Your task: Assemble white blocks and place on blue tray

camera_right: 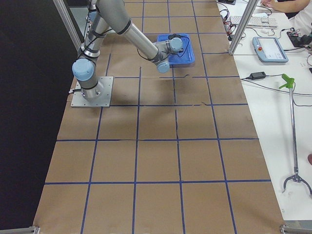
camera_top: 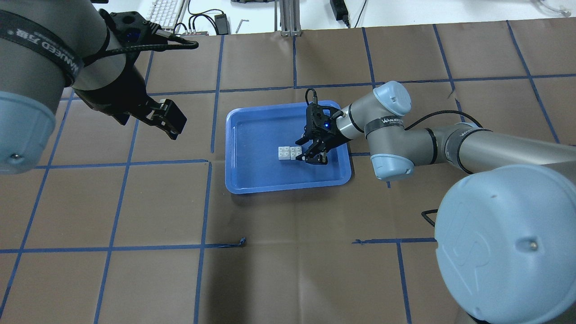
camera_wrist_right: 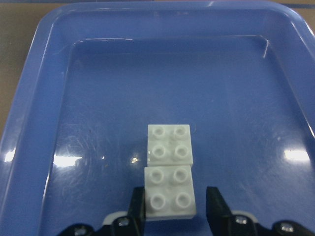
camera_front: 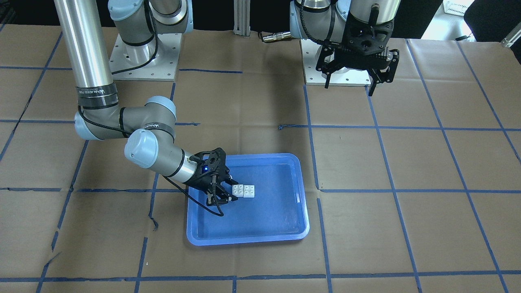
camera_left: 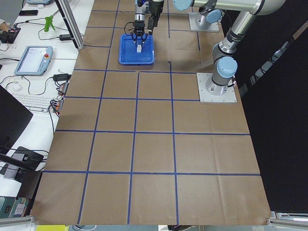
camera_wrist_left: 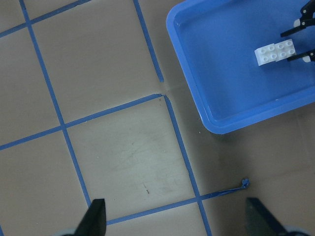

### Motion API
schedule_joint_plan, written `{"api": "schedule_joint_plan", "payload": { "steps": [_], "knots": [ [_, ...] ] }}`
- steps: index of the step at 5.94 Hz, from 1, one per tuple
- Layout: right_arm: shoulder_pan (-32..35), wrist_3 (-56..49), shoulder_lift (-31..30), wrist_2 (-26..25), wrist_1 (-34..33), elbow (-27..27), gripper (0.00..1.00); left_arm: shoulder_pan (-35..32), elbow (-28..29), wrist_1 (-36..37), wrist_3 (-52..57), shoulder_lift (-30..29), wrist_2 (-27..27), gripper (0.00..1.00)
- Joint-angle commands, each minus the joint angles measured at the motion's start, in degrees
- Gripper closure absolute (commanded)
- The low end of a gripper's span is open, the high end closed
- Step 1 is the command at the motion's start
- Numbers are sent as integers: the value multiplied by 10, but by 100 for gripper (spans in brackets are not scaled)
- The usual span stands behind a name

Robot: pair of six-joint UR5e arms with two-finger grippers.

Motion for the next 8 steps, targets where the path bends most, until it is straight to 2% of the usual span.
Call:
{"api": "schedule_joint_plan", "payload": {
  "steps": [1, 3, 5, 6, 7, 8],
  "knots": [
    [-1, 26, -4, 0, 3, -11, 1, 0, 0, -5, 0, 3, 0, 1],
    [-1, 120, -29, -13, 6, -19, 0, 1, 0, -11, 0, 7, 0, 1],
    [-2, 260, -91, -114, 40, -19, 0, 2, 0, -18, 1, 11, 0, 1],
    [-5, 281, -127, -141, 115, -23, 0, 3, 0, -17, 1, 9, -1, 1],
    [-6, 322, -157, -195, 186, -48, 0, 10, 0, -18, 1, 10, -1, 1],
    [-8, 382, -165, -234, 272, -96, 0, 11, 0, -16, -1, 10, -2, 1]
  ]
}}
